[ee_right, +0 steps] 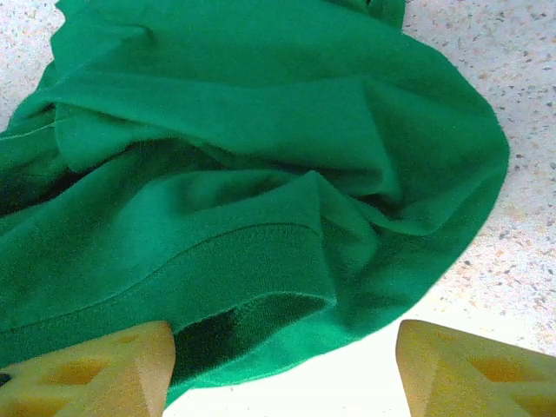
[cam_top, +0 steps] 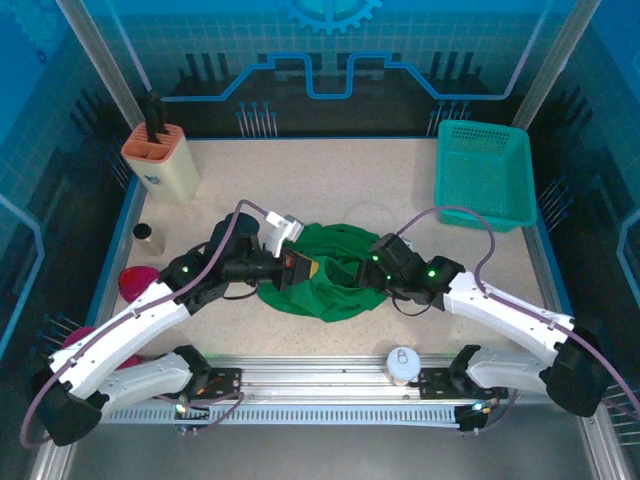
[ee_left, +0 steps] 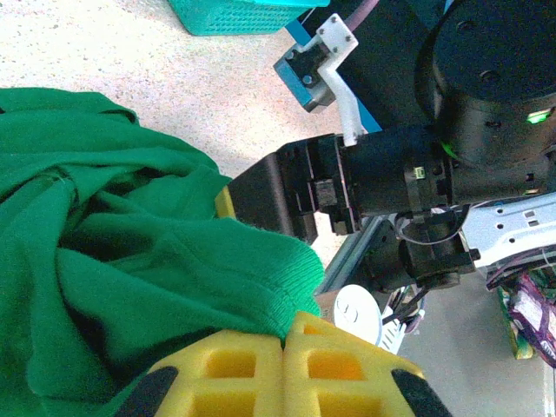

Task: Fold the inside-out t-shirt

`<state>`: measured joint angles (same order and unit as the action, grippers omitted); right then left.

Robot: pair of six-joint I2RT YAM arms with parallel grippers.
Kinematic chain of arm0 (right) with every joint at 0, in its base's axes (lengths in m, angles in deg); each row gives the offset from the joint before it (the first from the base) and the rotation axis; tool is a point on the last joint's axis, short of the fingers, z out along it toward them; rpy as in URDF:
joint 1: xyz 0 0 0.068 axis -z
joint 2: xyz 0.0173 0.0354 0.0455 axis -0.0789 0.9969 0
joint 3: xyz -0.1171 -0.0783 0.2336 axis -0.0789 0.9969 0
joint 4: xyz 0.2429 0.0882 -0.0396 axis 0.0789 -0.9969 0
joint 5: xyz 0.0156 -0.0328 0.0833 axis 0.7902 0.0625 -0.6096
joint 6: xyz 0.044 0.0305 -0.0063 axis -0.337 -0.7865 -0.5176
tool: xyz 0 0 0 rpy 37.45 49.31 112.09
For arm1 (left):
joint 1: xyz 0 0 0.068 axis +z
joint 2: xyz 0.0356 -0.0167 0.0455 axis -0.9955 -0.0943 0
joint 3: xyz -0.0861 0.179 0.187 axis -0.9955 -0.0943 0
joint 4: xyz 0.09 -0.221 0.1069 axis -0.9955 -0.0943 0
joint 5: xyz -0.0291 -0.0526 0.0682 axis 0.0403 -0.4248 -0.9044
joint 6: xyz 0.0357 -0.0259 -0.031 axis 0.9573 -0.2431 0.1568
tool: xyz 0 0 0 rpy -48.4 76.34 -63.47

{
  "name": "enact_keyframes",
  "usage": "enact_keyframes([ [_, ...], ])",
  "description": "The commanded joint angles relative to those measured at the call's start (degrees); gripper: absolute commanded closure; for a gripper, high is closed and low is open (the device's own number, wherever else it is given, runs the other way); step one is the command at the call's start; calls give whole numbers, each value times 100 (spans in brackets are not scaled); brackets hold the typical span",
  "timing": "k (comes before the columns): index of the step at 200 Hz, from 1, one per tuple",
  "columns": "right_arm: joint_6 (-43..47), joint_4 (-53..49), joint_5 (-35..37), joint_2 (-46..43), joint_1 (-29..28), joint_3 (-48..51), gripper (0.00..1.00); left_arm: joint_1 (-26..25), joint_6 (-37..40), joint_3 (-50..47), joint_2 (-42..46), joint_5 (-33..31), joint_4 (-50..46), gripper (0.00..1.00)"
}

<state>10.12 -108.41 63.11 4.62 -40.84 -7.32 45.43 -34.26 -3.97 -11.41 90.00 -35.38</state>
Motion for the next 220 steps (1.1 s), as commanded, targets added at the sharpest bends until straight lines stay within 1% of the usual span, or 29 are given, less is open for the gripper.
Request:
enact_keyframes([
  [1, -256, 387, 116, 235, -20, 143, 32, 40, -8, 64, 105, 208, 179, 100],
  [14, -249, 648, 153, 433, 88, 182, 35, 42, -7, 73, 122, 197, 199, 100],
  [29, -221, 1005, -26, 649, 297, 199, 39, 51, 1, 90, 123, 207, 242, 100],
  [41, -192, 1285, -119, 767, 419, 228, 48, 61, -6, 119, 115, 215, 267, 100],
  [56, -233, 1440, -112, 857, 505, 265, 62, 67, -8, 157, 114, 217, 297, 100],
  [67, -238, 1510, -166, 870, 569, 268, 79, 83, 6, 178, 114, 200, 330, 100],
  [82, -164, 1465, -261, 738, 671, 174, 99, 131, 58, 227, 147, 93, 378, 100],
  [84, -143, 1454, -273, 709, 687, 153, 100, 139, 70, 241, 149, 76, 383, 100],
  [108, 184, 1091, -405, 247, 897, -322, 100, 357, 321, 533, 168, -53, 463, 100],
  [119, 575, 886, -607, 124, 1047, -904, 100, 524, 510, 791, 113, -132, 462, 100],
  [126, 1037, 839, -990, 146, 1199, -1335, 100, 659, 637, 997, 48, -209, 450, 100],
  [129, 1214, 822, -1303, 201, 1279, -1560, 100, 714, 677, 1101, 11, -236, 434, 100],
  [134, 1763, 732, -1883, 304, 1420, -2014, 100, 858, 739, 1289, -63, -271, 411, 100],
  [139, 2265, 463, -2435, 448, 1567, -2565, 100, 996, 802, 1510, -154, -290, 389, 100],
  [144, 2726, -45, -2709, 603, 1673, -3212, 100, 1157, 843, 1780, -259, -301, 343, 100],
  [151, 3271, -884, -2624, 840, 1735, -4162, 100, 1380, 907, 2208, -402, -297, 239, 100],
  [159, 3782, -1658, -2281, 1052, 1765, -5149, 100, 1634, 978, 2672, -575, -288, 187, 100],
  [167, 4100, -2091, -1955, 1156, 1786, -5899, 100, 1880, 952, 3098, -700, -276, 125, 100],
  [174, 4226, -2280, -1852, 1150, 1827, -6388, 100, 2099, 873, 3449, -774, -213, 71, 100],
  [187, 4265, -2350, -1939, 977, 1871, -6956, 100, 2344, 837, 4030, -812, 52, -126, 100],
  [202, 4231, -2440, -2296, 703, 1867, -7376, 100, 2351, 1026, 4512, -705, 577, -389, 100],
  [220, 4139, -2446, -2619, 279, 1864, -7591, 100, 2351, 1075, 4764, -456, 1207, -563, 100],
])
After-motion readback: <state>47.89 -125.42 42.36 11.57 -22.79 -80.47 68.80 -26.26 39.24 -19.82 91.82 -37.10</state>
